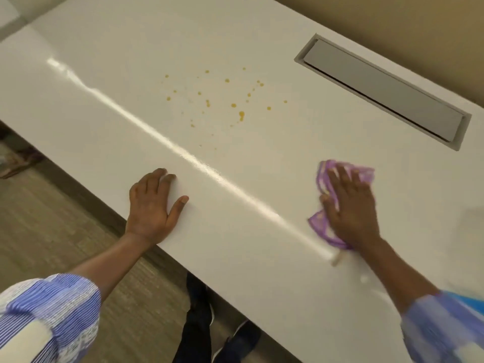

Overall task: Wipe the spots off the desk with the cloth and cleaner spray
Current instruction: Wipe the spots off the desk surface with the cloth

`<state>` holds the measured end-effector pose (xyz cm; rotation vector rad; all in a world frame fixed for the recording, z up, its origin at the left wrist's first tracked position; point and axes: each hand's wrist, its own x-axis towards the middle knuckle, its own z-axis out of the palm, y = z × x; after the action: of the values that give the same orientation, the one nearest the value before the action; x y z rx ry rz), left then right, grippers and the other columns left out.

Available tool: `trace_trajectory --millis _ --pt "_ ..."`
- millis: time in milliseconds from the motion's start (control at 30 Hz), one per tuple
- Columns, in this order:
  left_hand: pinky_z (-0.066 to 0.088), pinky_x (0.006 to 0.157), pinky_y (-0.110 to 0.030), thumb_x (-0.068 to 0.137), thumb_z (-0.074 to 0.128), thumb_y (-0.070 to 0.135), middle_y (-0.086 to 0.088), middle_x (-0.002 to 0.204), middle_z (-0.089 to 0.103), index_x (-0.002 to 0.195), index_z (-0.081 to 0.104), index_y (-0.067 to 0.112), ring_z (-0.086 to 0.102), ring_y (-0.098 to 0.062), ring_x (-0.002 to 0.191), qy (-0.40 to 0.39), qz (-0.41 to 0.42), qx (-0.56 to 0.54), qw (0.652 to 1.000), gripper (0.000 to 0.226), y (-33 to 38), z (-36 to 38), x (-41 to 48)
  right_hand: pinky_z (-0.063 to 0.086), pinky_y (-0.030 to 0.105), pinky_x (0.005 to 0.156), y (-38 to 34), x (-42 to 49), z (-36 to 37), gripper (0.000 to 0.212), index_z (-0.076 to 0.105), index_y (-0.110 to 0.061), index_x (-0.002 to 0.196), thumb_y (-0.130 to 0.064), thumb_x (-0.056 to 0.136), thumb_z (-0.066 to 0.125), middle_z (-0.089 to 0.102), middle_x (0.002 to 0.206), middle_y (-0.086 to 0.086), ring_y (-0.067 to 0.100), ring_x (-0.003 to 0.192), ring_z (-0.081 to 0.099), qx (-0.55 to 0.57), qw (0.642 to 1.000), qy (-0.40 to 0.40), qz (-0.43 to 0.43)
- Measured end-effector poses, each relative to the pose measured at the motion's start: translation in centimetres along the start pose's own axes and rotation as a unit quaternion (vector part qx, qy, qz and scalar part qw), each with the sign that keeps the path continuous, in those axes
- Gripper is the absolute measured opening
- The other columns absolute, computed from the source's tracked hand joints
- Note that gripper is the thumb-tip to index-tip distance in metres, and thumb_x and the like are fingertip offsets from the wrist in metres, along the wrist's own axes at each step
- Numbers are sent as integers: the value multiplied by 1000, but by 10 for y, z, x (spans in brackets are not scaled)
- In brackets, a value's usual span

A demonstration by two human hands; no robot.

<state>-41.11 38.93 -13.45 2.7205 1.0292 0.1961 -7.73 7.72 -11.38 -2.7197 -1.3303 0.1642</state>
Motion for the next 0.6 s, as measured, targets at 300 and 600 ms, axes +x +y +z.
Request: trace_trajectory --millis 300,600 --pt "38 105 -50 101 33 61 -10 148 46 138 52 13 46 -34 134 8 4 12 1000 63 -4 3 0 12 63 125 -35 193 -11 72 18 -7 162 -49 105 30 17 170 20 47 156 14 36 968 42 244" --pt "39 103 -49 102 34 61 -12 148 48 138 53 11 49 -35 131 1 5 31 1000 65 -4 1 0 9 52 130 -206 105 35 64 26 -17 163 -46 107 35 19 172 6 30 161 10 6 949 -37 -312"
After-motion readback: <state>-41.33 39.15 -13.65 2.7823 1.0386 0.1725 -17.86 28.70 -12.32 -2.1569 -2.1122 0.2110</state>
